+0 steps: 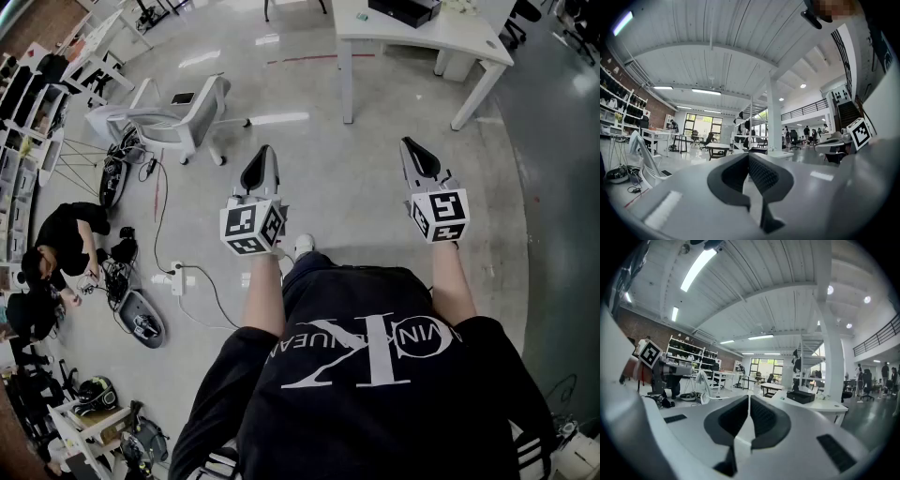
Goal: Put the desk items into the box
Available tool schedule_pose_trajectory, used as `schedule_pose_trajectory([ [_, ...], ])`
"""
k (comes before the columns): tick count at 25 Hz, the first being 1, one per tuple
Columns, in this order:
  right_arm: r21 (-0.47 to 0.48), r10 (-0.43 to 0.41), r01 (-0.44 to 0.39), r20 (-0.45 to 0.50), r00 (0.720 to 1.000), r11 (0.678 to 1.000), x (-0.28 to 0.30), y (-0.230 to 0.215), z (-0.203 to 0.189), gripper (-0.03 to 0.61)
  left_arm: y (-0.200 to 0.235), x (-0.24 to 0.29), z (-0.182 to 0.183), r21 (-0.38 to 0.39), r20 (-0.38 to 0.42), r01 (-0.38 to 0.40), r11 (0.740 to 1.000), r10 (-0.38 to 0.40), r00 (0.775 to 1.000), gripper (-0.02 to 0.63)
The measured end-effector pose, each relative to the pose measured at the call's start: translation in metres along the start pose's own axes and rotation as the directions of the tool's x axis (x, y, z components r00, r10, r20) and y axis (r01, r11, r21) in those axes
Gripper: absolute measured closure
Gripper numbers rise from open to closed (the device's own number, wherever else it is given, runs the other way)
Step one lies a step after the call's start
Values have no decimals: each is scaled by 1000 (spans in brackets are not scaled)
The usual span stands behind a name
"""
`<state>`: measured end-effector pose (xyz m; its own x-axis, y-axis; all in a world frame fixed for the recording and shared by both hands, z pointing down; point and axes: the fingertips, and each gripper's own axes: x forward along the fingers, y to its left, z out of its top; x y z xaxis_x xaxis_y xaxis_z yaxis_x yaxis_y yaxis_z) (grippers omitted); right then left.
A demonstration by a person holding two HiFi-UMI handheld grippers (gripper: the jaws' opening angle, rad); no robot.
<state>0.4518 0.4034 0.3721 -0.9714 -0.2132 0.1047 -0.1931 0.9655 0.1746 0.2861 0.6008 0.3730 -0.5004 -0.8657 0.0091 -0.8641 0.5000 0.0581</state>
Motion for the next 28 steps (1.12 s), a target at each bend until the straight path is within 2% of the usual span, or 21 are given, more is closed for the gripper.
schedule_pose_trajectory([
  [8, 25, 1, 0, -16, 1000, 1000, -1, -9, -11, 555, -6, 8, -9, -11, -22, 4, 1000, -5, 1000, 603],
  [14, 84, -27, 29, -23, 999, 996, -11, -22, -25, 555, -18, 13, -19, -18, -45, 19, 1000, -20, 999, 603],
  [17, 96, -33, 35, -22, 999, 995, 1, -30, -38, 557, -17, 32, -29, -18, -50, 28, 999, -29, 998, 603],
  [21, 116, -54, 53, 8, 999, 992, 12, -38, -25, 555, -10, 50, -22, -14, -41, 57, 998, -58, 997, 603],
  [28, 152, -104, 102, 6, 995, 983, 52, -93, -29, 554, -9, 125, -21, -24, -42, 99, 995, -100, 994, 603],
])
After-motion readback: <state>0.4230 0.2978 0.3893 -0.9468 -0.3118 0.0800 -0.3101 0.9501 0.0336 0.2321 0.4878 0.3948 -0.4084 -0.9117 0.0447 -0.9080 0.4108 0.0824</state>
